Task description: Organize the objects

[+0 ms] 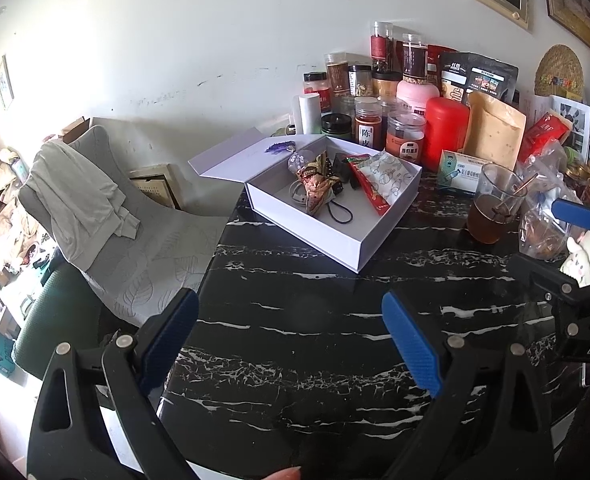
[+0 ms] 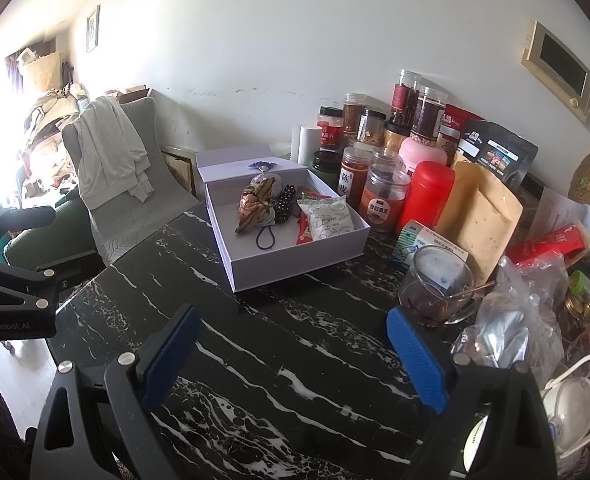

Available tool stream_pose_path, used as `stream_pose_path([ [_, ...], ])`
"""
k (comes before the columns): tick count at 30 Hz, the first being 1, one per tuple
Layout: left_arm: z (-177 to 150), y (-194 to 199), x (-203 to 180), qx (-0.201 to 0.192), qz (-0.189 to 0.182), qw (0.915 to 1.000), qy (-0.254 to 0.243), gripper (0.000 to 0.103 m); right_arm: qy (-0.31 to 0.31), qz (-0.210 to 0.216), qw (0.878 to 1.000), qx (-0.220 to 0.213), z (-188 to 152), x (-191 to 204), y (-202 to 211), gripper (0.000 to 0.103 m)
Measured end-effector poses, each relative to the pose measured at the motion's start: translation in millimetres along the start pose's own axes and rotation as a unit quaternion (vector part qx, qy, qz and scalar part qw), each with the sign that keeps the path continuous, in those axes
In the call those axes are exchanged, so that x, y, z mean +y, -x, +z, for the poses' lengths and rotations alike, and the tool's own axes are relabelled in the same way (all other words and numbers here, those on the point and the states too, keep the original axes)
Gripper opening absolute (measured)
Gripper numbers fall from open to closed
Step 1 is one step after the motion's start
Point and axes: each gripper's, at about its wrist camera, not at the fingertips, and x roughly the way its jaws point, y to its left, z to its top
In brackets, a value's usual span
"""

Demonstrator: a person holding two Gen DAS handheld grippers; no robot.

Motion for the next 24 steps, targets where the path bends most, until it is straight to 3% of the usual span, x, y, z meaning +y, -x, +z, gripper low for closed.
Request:
stream_pose_path([
  [24,-8.5,-6.9,-1.5,0.016,-0.001,0.9998,0.010,0.093,-0.005,-0.002,1.000,0.010,-9.4,4.8,-6.9,0.095],
])
